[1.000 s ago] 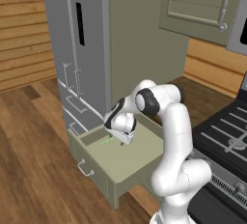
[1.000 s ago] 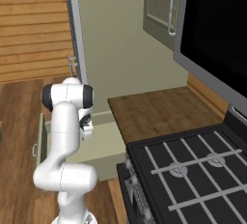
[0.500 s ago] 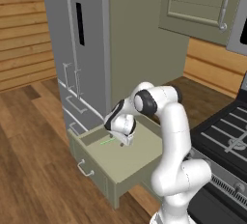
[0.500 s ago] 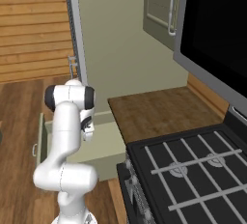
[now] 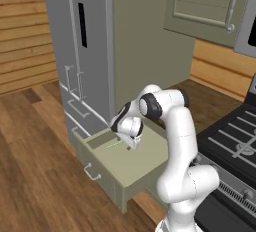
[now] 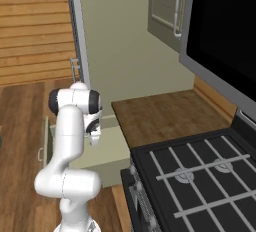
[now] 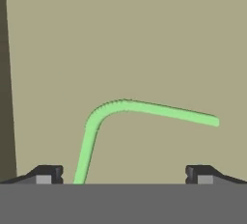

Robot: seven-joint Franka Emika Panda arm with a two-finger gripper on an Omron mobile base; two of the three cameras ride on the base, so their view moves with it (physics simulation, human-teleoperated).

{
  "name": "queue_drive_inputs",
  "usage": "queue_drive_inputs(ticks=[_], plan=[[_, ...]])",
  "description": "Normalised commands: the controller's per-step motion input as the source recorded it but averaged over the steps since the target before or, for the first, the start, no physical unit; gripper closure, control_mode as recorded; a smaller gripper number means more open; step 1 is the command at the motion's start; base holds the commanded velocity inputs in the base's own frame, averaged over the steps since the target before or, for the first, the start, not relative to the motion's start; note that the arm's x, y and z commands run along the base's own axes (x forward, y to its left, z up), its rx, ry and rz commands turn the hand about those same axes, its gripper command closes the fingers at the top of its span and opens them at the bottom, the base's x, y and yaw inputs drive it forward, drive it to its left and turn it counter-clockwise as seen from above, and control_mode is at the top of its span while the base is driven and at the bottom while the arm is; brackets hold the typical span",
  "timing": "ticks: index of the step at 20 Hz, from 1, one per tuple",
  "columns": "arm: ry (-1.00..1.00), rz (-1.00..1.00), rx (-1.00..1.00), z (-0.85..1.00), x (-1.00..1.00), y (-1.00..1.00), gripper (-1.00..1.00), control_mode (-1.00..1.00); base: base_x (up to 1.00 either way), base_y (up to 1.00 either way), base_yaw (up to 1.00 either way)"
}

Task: Take a straw from the drawer in front and place it inside the glass cup on the dining counter.

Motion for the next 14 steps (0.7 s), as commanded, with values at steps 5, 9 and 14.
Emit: queue_drive_inputs(ticks=[5,9,14], plan=[[0.06,-0.01,-0.09,-0.54,0.02,0.00,-1.00,-1.00,0.00,0.00,0.00],[0.04,0.00,-0.14,-0.68,-0.07,0.00,-1.00,-1.00,0.00,0.00,0.00],[0.00,0.00,-0.07,-0.75,-0.39,0.00,-1.00,-1.00,0.00,0.00,0.00]])
